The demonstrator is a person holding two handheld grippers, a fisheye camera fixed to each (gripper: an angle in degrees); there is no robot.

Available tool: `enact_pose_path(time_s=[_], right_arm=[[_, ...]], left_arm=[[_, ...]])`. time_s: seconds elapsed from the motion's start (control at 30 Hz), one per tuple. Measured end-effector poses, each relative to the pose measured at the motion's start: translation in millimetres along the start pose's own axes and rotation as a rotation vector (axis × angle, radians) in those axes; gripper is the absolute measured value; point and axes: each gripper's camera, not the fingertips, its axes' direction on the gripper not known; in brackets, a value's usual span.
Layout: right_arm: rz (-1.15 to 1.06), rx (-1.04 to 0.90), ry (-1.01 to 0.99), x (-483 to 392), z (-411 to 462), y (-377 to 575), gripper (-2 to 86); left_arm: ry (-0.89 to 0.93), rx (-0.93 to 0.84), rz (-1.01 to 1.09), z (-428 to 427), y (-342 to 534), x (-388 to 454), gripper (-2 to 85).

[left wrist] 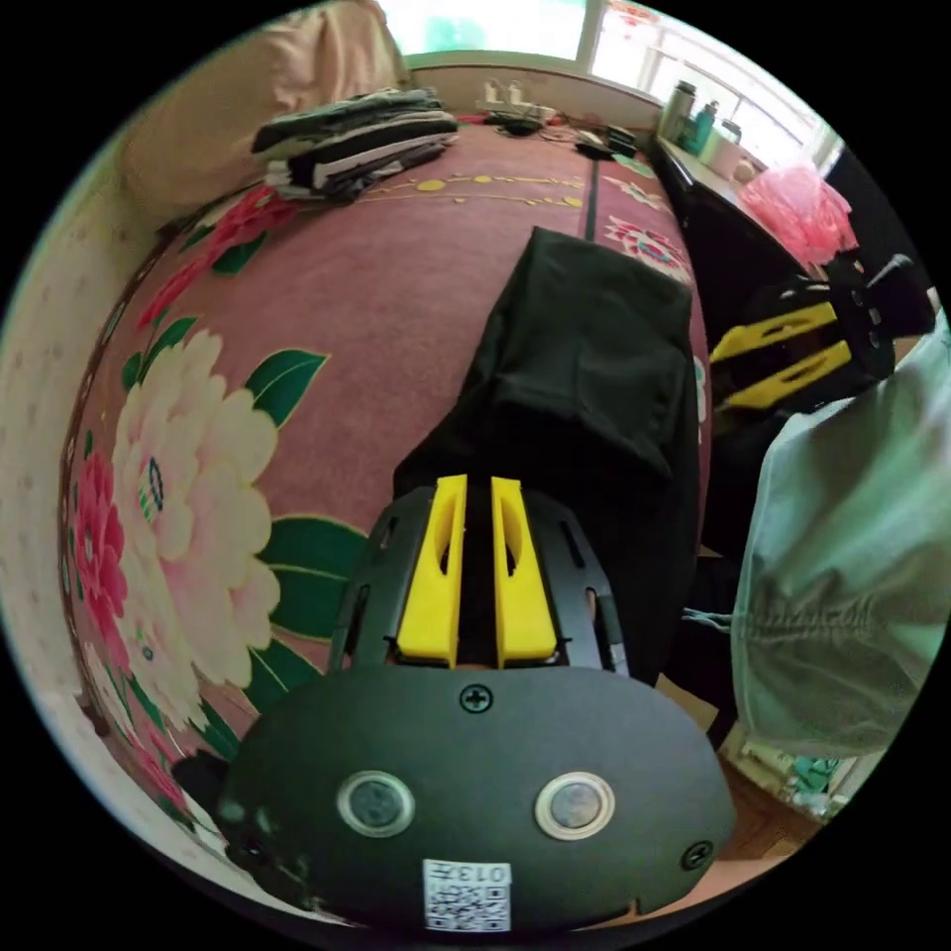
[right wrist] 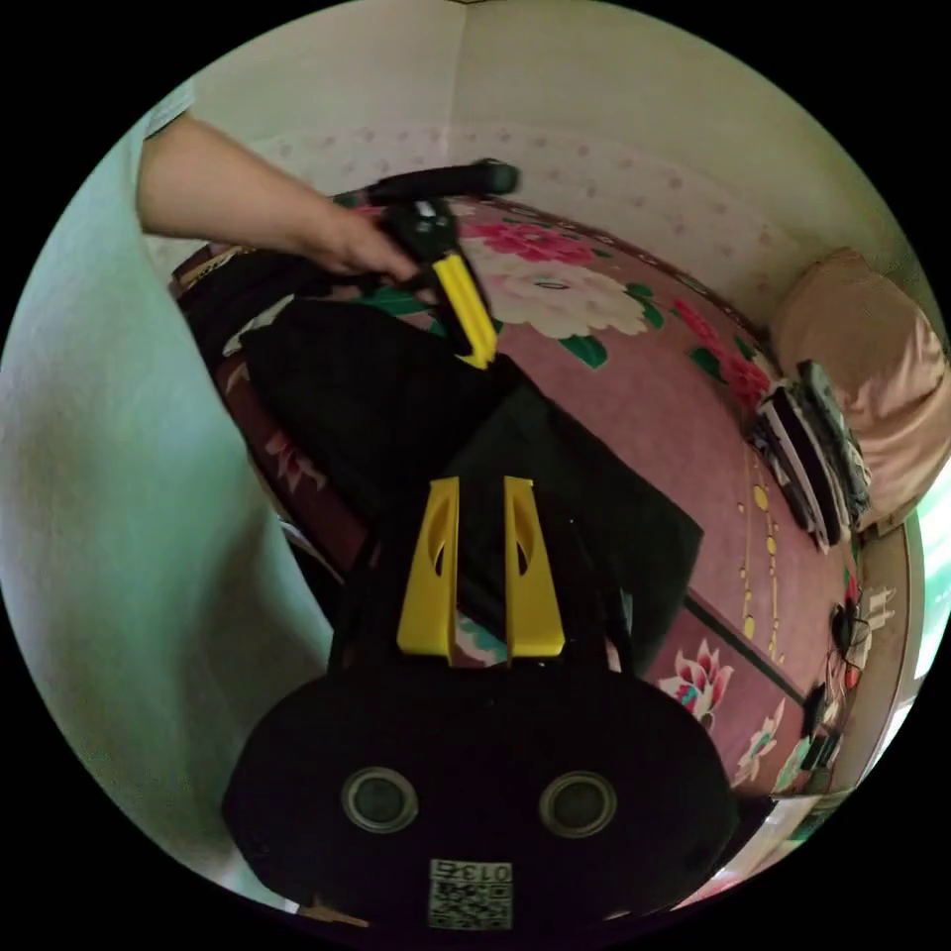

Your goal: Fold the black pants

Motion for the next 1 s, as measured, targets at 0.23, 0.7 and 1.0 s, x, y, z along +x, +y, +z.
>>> enact_pose_path(time_s=[0.23,0.7,1.0], right_arm=[[0.03,-0.114,-0.153,104,47,-75,1.5],[0.18,-0.218,-0.628,223,143,-216,0.1],[-0.131,-0.277,-0.409,190,162,-286,0.1]], left_arm=[[0.079,0.03,0.043,37,-10,81,0.6],[0.159,-0.072,-0.336,142,51,92,-0.3],[0.114,-0.076,-0.381,189,81,106,-0.3]])
